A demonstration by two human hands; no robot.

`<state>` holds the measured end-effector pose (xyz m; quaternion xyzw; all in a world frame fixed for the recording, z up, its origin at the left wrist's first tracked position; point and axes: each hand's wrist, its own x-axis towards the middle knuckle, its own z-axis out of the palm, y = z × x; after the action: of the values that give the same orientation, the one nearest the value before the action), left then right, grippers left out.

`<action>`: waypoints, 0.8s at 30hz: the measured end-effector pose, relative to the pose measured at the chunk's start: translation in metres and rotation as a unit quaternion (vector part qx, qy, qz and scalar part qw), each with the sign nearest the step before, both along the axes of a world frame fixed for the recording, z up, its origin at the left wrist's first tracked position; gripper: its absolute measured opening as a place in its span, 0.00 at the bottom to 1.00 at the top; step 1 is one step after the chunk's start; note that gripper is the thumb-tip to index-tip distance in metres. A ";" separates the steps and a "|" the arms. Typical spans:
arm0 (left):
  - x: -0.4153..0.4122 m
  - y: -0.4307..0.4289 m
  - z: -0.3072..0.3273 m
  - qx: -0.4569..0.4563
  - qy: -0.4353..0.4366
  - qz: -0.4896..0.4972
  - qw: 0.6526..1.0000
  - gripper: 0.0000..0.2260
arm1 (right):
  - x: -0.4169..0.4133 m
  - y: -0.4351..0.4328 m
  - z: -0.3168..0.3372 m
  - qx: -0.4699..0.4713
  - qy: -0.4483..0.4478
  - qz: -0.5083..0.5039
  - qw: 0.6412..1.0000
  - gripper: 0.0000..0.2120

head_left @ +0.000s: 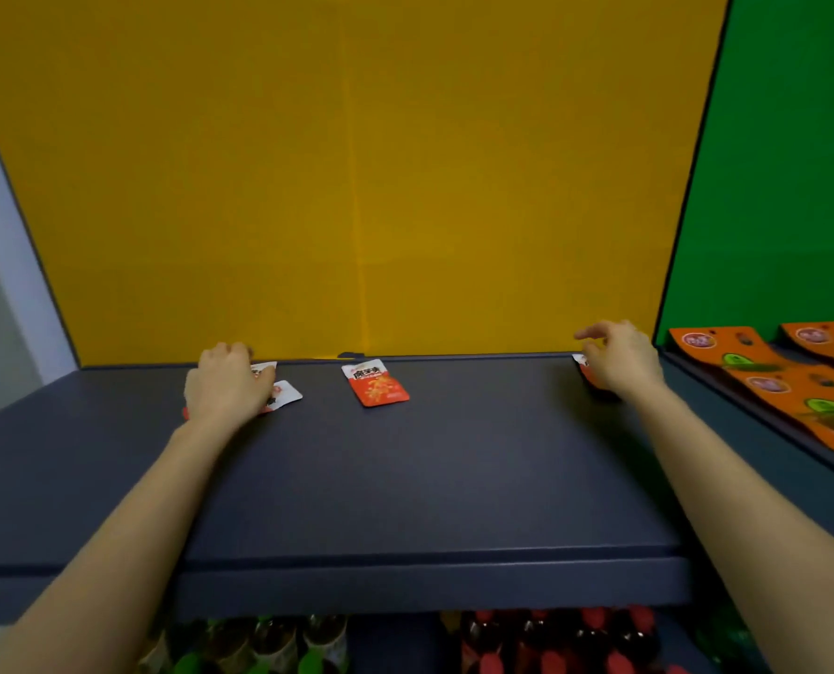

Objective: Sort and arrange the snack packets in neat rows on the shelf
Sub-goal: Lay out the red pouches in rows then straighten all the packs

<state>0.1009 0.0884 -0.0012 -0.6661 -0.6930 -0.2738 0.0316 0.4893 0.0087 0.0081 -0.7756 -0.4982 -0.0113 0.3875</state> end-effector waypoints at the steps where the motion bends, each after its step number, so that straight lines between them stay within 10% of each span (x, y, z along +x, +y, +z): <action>1: 0.001 0.007 -0.002 -0.013 0.011 0.011 1.000 0.19 | 0.006 0.005 -0.003 -0.010 -0.009 -0.023 1.000 0.12; 7: -0.002 0.034 -0.018 -0.109 -0.004 0.043 0.993 0.27 | 0.018 0.015 -0.029 -0.163 -0.037 -0.053 0.984 0.20; 24: -0.031 0.072 -0.013 -0.098 -0.232 0.090 0.964 0.30 | -0.052 0.042 -0.010 -0.164 0.057 0.050 0.984 0.31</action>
<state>0.0702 0.1603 -0.0145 -0.5188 -0.7622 -0.3473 -0.1711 0.4372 0.0505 -0.0021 -0.8019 -0.5087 0.1342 0.2831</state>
